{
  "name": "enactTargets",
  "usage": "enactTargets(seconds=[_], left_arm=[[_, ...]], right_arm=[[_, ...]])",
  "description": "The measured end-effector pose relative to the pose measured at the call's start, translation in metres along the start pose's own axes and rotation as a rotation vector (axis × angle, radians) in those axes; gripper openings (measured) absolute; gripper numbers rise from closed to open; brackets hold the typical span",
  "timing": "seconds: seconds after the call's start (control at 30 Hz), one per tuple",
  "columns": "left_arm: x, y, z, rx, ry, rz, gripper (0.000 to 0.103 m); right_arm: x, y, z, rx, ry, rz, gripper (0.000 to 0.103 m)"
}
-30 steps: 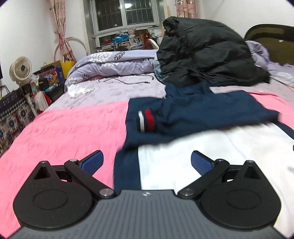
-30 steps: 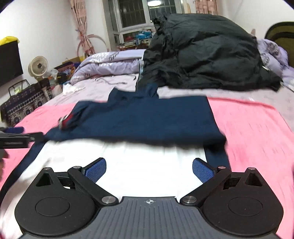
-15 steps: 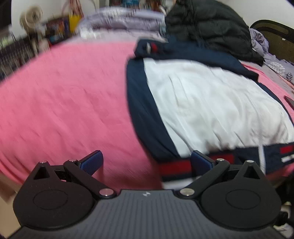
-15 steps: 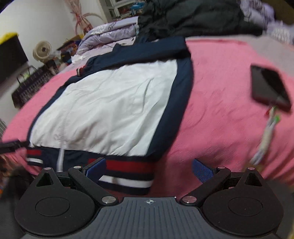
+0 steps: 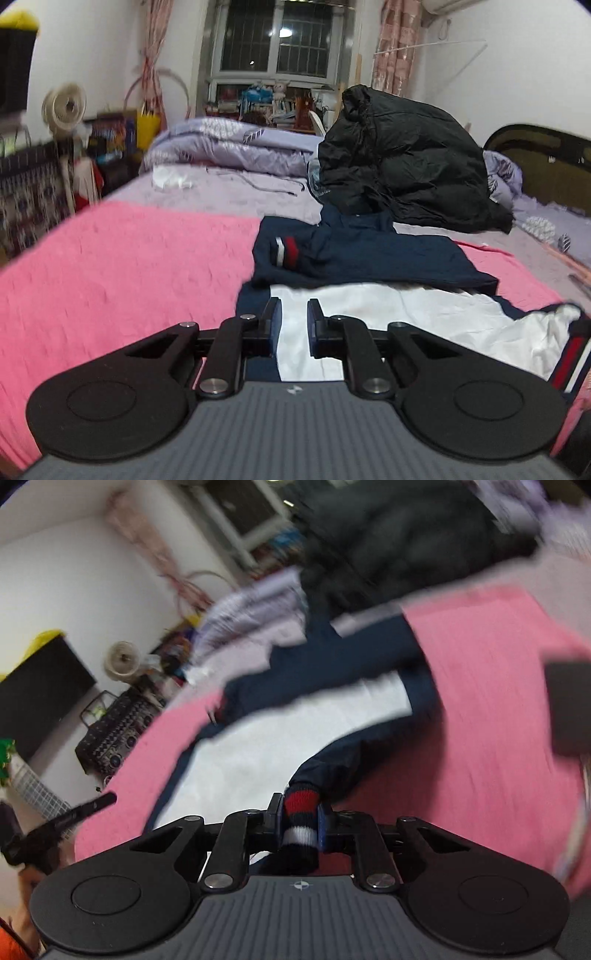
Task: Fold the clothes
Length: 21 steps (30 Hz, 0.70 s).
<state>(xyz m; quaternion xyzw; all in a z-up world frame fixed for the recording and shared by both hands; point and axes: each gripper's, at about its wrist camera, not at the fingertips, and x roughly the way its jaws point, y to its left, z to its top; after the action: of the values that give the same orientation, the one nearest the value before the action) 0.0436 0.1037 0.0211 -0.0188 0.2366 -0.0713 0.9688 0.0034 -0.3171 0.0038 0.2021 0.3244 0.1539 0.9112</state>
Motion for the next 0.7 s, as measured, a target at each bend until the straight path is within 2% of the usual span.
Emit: enactTargets(seconds=[0.03, 0.07, 0.1, 0.17, 0.27, 0.33, 0.37, 0.43, 0.53, 0.6, 0.7], left_arm=[[-0.003, -0.004, -0.004, 0.033, 0.004, -0.011, 0.020], [-0.005, -0.009, -0.007, 0.066, 0.007, -0.021, 0.030], [-0.008, -0.013, -0.011, 0.100, 0.010, -0.032, 0.049], [-0.022, -0.028, -0.031, 0.208, 0.003, -0.045, 0.063], [-0.039, -0.057, -0.058, 0.390, -0.008, -0.046, 0.073], [-0.046, -0.073, -0.071, 0.485, -0.024, -0.036, 0.076], [-0.047, -0.077, -0.074, 0.500, -0.038, -0.023, 0.076], [-0.044, -0.078, -0.073, 0.480, -0.030, -0.012, 0.076], [-0.033, -0.072, -0.068, 0.428, 0.011, -0.041, 0.076], [-0.028, -0.072, -0.070, 0.452, 0.013, -0.054, 0.077], [-0.016, -0.080, -0.083, 0.555, 0.017, -0.069, 0.077]], right_arm=[[0.005, 0.005, 0.006, -0.020, 0.002, 0.003, 0.019], [0.011, 0.009, 0.011, -0.038, 0.006, 0.007, 0.019], [0.017, 0.013, 0.015, -0.055, 0.010, 0.012, 0.019], [0.031, 0.018, 0.022, -0.075, 0.027, 0.015, 0.019], [0.060, 0.024, 0.039, -0.048, 0.039, 0.024, 0.019], [0.081, 0.025, 0.056, -0.011, 0.027, 0.021, 0.019], [0.092, 0.025, 0.065, 0.008, 0.021, 0.019, 0.019], [0.113, 0.023, 0.082, 0.056, 0.000, 0.010, 0.019], [0.146, 0.018, 0.106, 0.143, -0.010, -0.026, 0.019], [0.169, 0.011, 0.119, 0.197, 0.001, -0.035, 0.019], [0.200, 0.001, 0.133, 0.263, 0.026, -0.043, 0.020]])
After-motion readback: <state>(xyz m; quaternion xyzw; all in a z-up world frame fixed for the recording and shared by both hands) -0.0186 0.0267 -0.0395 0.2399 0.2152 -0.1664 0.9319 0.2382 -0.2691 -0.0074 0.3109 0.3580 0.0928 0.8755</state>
